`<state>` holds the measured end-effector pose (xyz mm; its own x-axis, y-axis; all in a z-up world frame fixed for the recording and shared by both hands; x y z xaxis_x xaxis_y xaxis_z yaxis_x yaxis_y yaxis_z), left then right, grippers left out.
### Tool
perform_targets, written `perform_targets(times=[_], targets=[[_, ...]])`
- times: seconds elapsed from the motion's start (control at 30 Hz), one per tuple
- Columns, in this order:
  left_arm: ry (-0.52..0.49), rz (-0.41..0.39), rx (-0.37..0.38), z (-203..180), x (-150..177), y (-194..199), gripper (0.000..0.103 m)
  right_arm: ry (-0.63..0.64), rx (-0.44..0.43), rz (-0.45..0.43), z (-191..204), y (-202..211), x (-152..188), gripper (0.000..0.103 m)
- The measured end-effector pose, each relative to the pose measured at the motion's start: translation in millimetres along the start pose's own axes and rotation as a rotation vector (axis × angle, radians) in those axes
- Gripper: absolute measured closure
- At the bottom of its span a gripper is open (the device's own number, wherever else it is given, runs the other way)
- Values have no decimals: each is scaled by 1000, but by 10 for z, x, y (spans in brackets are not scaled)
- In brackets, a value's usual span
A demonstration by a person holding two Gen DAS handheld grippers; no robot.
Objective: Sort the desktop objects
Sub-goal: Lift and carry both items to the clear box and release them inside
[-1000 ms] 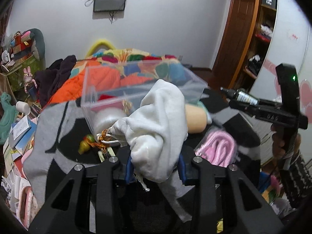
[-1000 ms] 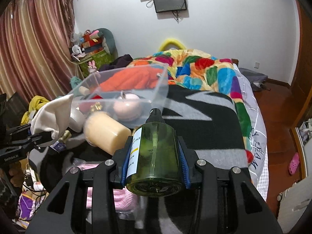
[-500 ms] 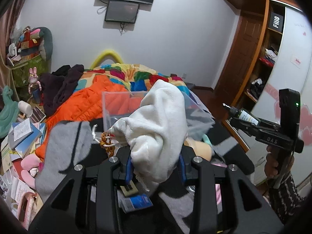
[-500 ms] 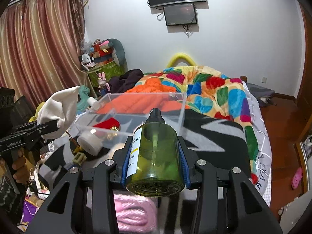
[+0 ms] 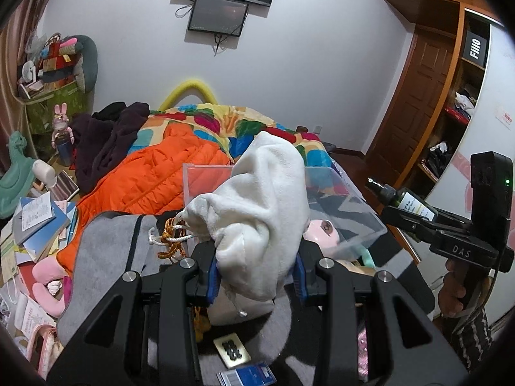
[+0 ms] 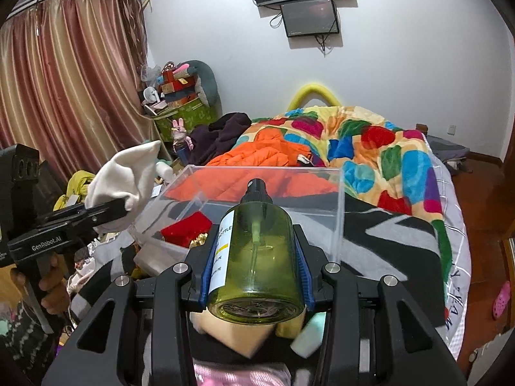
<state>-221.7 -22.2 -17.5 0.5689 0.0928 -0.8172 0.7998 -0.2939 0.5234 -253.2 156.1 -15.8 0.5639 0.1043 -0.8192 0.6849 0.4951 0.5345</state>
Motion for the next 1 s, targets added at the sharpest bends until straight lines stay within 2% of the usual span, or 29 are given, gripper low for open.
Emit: perform_targets(times=[0.27,0.47,0.67,0.8,0.9,1.0], targets=[[10,61,-8,137,54,-326,67,20,-26,59,186,-352,14,65],[0,74,-10,145,88,-456,67,41,-31,102,279,-575,68,65],[-52,95,-34,118,112,-575,67,71,6,138,321,-728,132,65],[-51,126,-31,118,160,-655,65,119,37,164,337,-789,130,65],[-65,127,-48,101,183,-676,62,162,77,174,349,-821,136,65],[-68,138,-31,51,210,-665,53,175,91,182,366,-855,150,65]])
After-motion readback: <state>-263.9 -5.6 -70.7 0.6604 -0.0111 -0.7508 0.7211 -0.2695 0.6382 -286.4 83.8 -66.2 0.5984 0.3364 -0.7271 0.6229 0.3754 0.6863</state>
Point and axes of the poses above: each gripper's, at about its wrist camera, not at the fingertips, and y roughly against the way its jaws point, z to its left, x to its underside, the point moved 9 cm from there along -y, roughly the way its jaws point, and after that the axes turned 4 degrees about -z, right-handed, at the moved point
